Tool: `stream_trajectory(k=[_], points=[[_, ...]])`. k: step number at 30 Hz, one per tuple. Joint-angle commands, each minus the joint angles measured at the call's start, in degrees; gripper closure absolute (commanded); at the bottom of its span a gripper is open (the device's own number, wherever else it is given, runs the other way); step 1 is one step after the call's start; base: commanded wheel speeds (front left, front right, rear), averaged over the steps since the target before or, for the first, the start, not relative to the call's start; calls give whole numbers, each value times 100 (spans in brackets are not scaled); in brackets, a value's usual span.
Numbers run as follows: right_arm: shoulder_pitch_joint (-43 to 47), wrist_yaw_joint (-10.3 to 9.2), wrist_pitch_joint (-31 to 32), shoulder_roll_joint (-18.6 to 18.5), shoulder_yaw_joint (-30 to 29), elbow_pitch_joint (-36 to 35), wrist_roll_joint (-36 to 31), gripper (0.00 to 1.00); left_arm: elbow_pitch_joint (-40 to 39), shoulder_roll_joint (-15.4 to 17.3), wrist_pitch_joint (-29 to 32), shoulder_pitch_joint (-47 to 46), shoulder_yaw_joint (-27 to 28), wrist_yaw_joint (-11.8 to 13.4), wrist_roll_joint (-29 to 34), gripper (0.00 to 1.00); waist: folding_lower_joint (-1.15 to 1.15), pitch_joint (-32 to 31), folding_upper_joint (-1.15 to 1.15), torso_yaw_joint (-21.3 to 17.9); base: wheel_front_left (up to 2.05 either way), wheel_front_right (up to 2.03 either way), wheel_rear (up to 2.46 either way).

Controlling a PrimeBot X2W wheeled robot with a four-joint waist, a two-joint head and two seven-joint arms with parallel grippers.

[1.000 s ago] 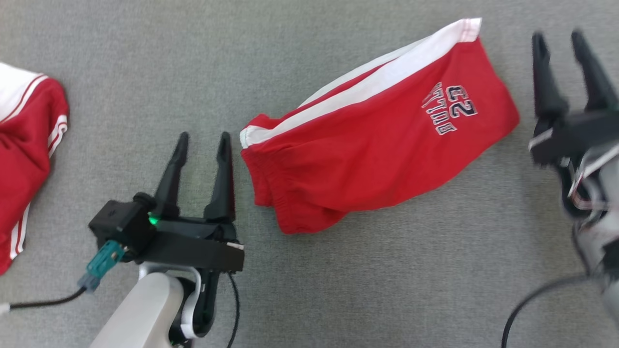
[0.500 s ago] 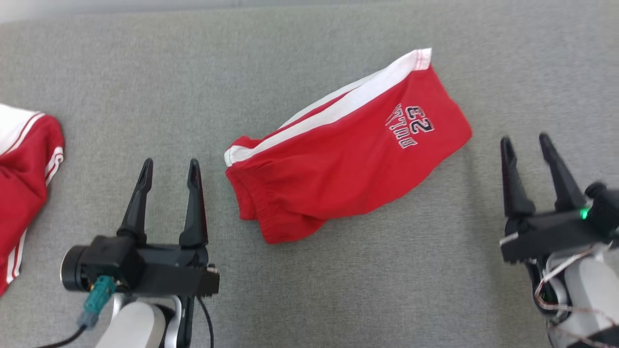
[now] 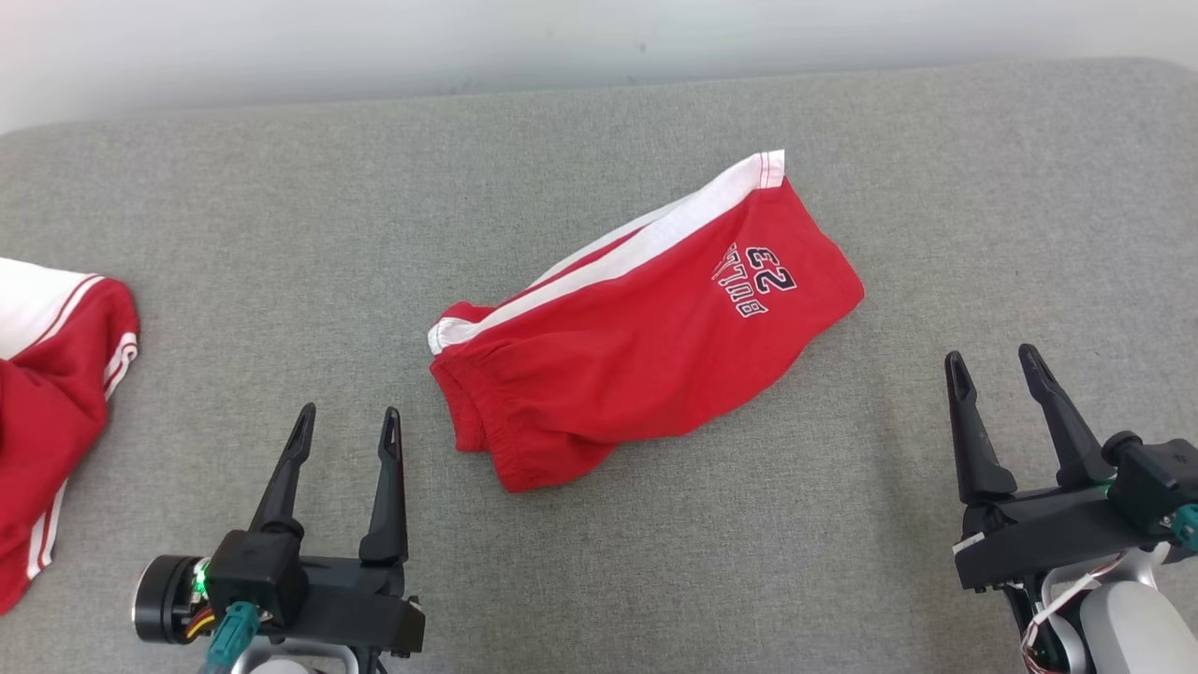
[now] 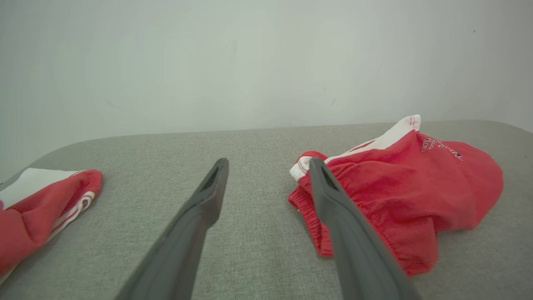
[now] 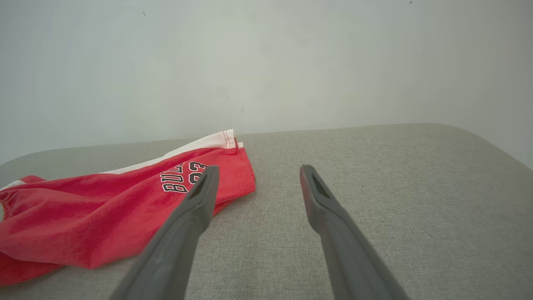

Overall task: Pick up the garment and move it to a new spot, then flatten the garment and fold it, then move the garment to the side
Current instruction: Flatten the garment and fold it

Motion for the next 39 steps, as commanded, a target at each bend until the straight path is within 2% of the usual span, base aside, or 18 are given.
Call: stream_trajectory(k=[1, 11, 21, 28, 39], points=[[94, -6, 40, 24, -29, -77, -58, 0, 38, 2, -43, 81, 24, 1, 27, 0, 1, -51, 0, 16, 0, 0, 0], [85, -6, 181, 47, -154, -91, -75, 0, 106, -118, -43, -6, 48, -78, 101, 0, 1, -42, 0, 176, 0, 0, 0], [-695, -6, 238, -264, -82, 581, 179, 0, 46, -200, -43, -169, 23, -146, 216, 0, 1, 228, 0, 450, 0, 0, 0], [-1595, -5, 92, -527, 357, 1734, 449, 0, -16, -400, -43, -280, -17, -169, 283, 0, 1, 549, 0, 756, 0, 0, 0], [-2524, -5, -45, -559, 1119, 3302, 959, 0, -76, -646, -43, -388, 74, -272, 397, 0, 1, 846, 0, 957, 0, 0, 0]])
